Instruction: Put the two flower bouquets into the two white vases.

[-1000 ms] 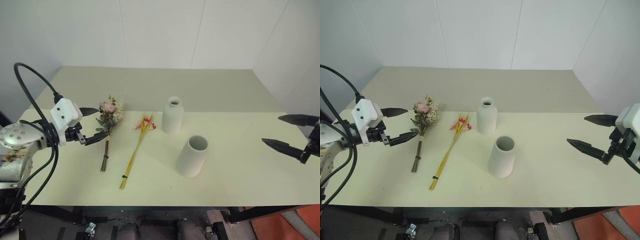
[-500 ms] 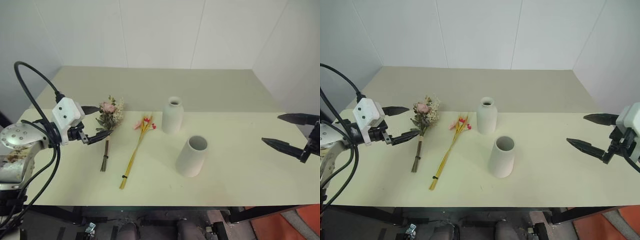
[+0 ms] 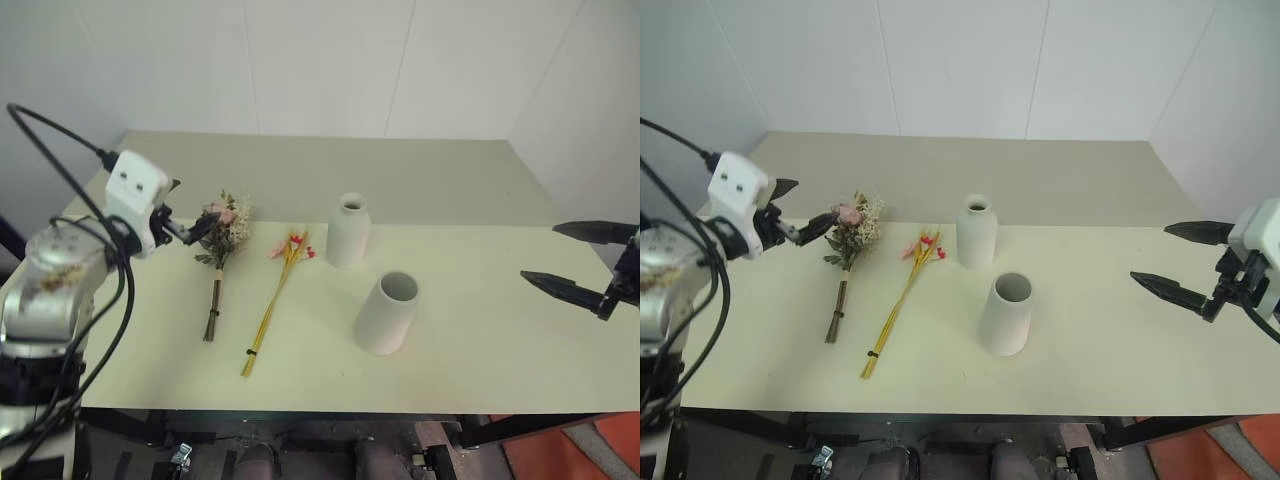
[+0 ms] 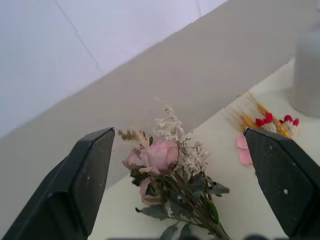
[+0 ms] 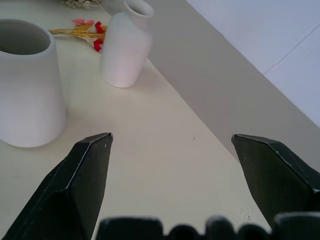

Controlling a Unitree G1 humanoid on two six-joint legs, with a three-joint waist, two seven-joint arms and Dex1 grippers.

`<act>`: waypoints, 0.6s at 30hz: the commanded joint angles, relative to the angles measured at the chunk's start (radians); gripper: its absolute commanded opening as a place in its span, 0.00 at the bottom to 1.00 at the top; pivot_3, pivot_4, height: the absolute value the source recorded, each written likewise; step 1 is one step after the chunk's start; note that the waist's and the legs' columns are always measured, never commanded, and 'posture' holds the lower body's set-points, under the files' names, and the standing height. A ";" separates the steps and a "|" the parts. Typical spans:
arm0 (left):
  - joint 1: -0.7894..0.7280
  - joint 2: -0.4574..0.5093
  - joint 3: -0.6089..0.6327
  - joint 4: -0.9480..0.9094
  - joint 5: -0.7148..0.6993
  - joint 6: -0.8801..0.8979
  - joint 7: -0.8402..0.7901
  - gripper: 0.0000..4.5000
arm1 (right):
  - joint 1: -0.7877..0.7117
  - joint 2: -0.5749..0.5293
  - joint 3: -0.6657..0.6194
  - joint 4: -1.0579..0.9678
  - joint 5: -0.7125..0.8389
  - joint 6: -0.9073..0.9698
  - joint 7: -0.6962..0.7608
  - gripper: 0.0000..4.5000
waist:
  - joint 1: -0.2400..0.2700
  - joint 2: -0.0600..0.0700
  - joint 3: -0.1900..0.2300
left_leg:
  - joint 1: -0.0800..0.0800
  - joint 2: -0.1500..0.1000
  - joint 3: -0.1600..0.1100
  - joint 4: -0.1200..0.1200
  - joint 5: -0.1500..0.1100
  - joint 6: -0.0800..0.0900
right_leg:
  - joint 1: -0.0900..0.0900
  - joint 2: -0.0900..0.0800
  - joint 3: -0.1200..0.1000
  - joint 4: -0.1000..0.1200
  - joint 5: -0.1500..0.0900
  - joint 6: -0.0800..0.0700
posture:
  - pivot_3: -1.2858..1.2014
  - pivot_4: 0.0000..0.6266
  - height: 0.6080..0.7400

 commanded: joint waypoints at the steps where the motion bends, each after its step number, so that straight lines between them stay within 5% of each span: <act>1: -0.143 -0.014 -0.109 0.083 0.041 0.306 0.090 1.00 | -0.074 -0.039 0.024 -0.054 0.019 0.022 -0.041 0.99 | -0.001 0.000 0.000 | 0.000 0.000 0.000 0.000 0.000 0.000 | 0.000 0.000 0.000 0.000 0.000 0.000 | 0.52 0.24 1.00; 8: -0.376 -0.220 -0.115 0.360 0.095 0.583 0.273 1.00 | -0.151 -0.055 0.119 -0.049 -0.011 0.019 -0.063 0.99 | -0.003 0.000 0.000 | -0.002 -0.001 -0.003 0.000 0.000 0.000 | -0.001 0.001 -0.001 0.000 0.000 0.000 | 0.52 0.24 1.00; 18: -0.389 -0.320 -0.041 0.427 0.146 0.741 0.397 1.00 | -0.122 -0.043 0.099 -0.069 -0.024 0.023 -0.067 0.99 | -0.003 -0.001 0.000 | -0.003 -0.002 -0.004 0.000 0.000 0.000 | -0.002 0.000 -0.001 0.001 0.000 0.001 | 0.52 0.24 1.00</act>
